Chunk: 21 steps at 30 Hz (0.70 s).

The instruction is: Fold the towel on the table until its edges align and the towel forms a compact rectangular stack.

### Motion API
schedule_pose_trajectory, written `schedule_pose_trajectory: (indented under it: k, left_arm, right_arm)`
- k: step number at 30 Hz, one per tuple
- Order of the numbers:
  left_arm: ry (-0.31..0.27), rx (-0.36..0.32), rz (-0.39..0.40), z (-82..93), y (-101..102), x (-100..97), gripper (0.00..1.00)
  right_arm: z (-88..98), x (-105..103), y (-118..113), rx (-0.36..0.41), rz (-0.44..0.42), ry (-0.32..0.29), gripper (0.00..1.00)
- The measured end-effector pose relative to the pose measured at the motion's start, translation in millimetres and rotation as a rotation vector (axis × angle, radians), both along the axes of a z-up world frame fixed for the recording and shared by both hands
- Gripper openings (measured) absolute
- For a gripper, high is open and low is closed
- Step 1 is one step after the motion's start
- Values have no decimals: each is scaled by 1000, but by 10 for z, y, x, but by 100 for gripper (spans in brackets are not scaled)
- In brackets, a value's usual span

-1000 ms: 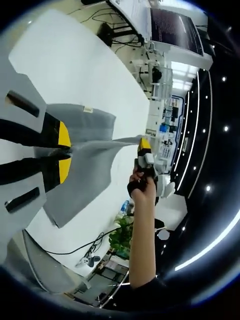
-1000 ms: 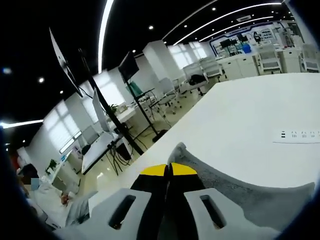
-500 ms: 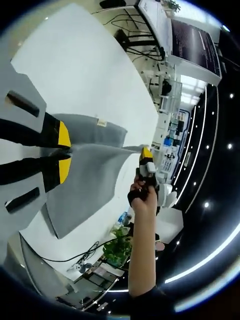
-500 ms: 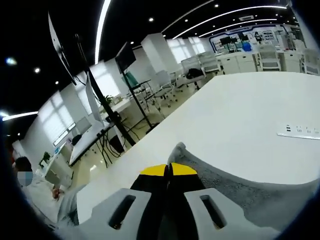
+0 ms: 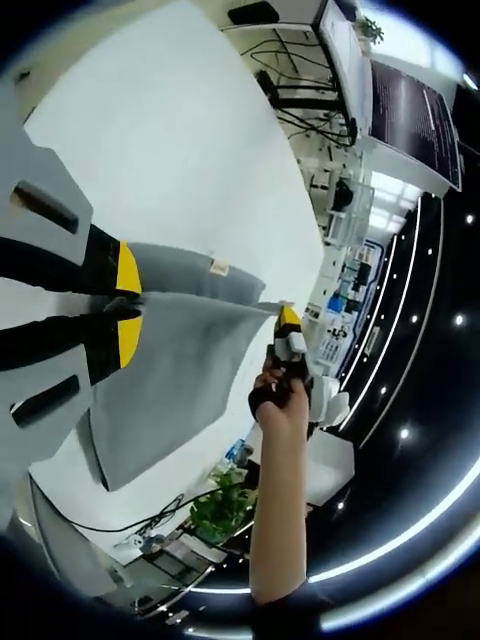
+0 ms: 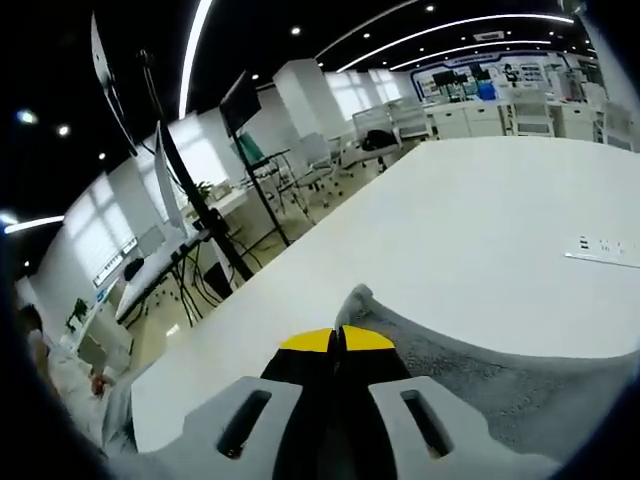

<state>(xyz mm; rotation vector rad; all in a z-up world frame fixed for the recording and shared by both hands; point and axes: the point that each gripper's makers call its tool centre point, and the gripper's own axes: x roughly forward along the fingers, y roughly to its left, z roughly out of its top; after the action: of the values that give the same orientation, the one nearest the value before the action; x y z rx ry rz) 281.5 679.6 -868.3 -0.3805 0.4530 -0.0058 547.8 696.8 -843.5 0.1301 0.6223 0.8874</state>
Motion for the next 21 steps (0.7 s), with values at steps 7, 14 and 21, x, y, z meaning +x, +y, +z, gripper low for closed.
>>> schedule_pose_trajectory:
  k: [7,14,21]
  left_arm:
    - [14,-23,39,-111,50,10,6]
    - [26,-47,78,-177,165,-34,10]
    - [11,-81,52,-144,119,50,14]
  right_arm:
    - [-204,66,80,-34,-24,-13,0]
    - [-350,170,117,-61,-25,-24,0]
    - [-381,132,190,-39,0,-18,1]
